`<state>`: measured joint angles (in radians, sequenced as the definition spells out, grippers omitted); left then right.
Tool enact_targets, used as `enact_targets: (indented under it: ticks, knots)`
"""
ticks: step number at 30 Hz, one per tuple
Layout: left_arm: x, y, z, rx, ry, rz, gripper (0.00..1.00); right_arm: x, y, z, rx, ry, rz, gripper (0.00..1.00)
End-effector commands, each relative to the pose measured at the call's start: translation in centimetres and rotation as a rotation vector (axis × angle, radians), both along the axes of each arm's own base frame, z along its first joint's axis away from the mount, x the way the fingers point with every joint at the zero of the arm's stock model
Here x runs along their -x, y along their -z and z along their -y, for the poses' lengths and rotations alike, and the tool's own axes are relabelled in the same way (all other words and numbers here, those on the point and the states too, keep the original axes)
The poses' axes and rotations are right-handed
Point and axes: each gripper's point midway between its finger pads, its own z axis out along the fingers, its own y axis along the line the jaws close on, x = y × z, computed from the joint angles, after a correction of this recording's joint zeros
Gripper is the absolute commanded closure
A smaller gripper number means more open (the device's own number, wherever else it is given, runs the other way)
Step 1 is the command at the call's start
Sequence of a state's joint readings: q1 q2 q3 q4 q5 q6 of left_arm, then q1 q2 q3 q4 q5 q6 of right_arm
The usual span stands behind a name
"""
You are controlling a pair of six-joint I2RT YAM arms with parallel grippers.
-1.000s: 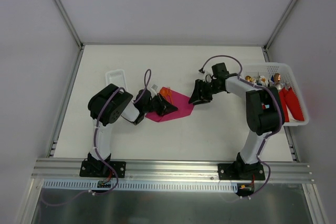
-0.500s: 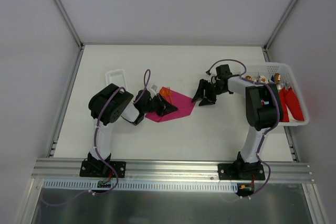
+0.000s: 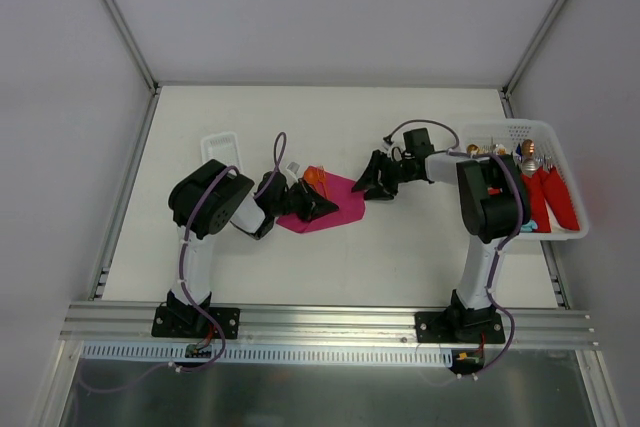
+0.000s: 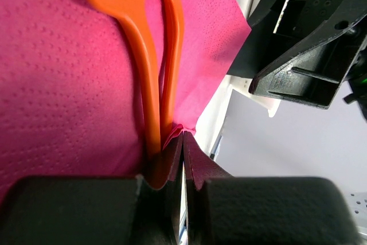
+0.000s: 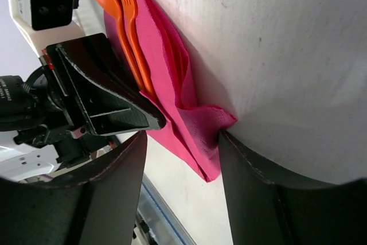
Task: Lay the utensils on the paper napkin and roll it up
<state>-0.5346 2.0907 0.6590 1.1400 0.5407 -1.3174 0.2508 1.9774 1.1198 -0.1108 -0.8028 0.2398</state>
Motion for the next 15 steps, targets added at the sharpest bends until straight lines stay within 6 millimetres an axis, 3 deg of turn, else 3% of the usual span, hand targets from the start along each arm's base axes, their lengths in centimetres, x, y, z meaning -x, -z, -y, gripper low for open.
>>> enact_targets:
  ticks: [1,8,13,15]
  knots:
    - [0.3,2.4,-1.3,-0.053,-0.028,-0.038,1.00,0.1,-0.4,-1.0,-0.073,0.026,0.005,0.44]
    - [0.4,2.5,-1.4,-0.055,-0.032,-0.041,1.00,-0.9,-4.4,-2.9,-0.267,0.036,0.071,0.48]
    - [0.4,2.5,-1.5,-0.056,-0.033,-0.043,1.00,-0.7,-5.8,-3.9,-0.365,0.037,0.039,0.48]
    - [0.4,2.5,-1.5,-0.057,-0.034,-0.041,1.00,-0.3,-5.5,-3.9,-0.371,0.053,0.007,0.49]
